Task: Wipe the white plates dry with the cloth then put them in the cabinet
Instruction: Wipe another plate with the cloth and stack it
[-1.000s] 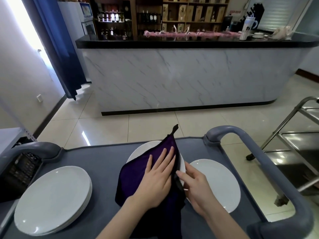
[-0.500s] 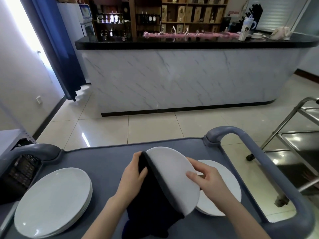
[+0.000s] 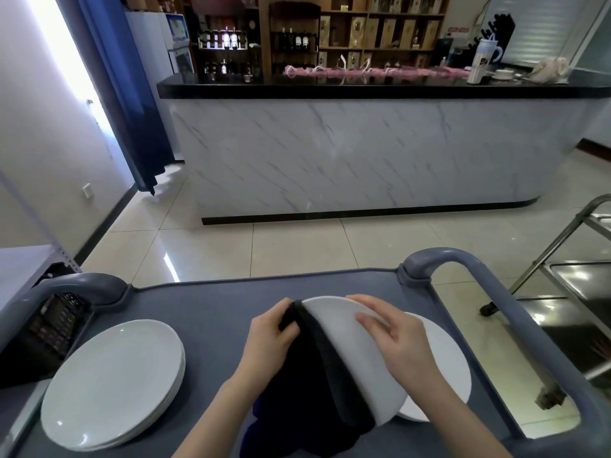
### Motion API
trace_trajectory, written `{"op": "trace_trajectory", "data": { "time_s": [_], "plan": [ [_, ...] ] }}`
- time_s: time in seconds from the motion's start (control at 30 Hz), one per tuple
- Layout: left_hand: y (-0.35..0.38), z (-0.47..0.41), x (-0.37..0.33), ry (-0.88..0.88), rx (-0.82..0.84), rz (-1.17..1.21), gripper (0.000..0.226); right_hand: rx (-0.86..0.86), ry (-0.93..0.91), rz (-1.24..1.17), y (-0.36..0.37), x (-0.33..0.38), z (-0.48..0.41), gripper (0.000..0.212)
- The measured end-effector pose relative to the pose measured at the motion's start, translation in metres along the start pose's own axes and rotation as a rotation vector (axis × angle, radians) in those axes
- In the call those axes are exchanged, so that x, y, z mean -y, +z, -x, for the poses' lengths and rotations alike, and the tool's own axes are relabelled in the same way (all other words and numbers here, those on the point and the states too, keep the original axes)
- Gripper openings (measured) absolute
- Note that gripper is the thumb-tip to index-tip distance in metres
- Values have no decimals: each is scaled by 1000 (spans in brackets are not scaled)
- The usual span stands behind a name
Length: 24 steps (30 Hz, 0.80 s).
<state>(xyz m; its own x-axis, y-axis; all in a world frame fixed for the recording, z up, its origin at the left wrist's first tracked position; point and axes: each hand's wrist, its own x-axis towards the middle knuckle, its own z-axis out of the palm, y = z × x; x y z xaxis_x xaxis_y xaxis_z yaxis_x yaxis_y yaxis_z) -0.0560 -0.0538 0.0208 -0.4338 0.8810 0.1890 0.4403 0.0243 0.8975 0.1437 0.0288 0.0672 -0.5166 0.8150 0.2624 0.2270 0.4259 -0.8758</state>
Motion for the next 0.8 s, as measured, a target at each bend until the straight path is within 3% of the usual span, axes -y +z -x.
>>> {"op": "trace_trajectory", "data": {
  "time_s": [0.13,0.23,0.33,0.47,0.57,0.7,0.8],
  "plan": [
    [0,6,5,-102,-191,126,25,-225,121,-280,10,-1,9,30],
    [-9,5,8,-91,-207,96,27,-128,141,-212,7,-5,8,32],
    [-18,3,5,-38,-128,-24,27,89,101,-34,-2,-4,-2,20],
    [-19,1,-13,100,154,-244,15,326,-62,344,9,-2,-12,11],
    [-22,3,-25,69,301,-152,19,258,-82,311,15,-10,-11,14],
    [-27,5,-26,0,294,55,38,148,-51,210,16,-17,-8,13],
    [-26,0,-26,77,251,-82,25,95,-35,117,21,-14,-5,9]
  ]
}}
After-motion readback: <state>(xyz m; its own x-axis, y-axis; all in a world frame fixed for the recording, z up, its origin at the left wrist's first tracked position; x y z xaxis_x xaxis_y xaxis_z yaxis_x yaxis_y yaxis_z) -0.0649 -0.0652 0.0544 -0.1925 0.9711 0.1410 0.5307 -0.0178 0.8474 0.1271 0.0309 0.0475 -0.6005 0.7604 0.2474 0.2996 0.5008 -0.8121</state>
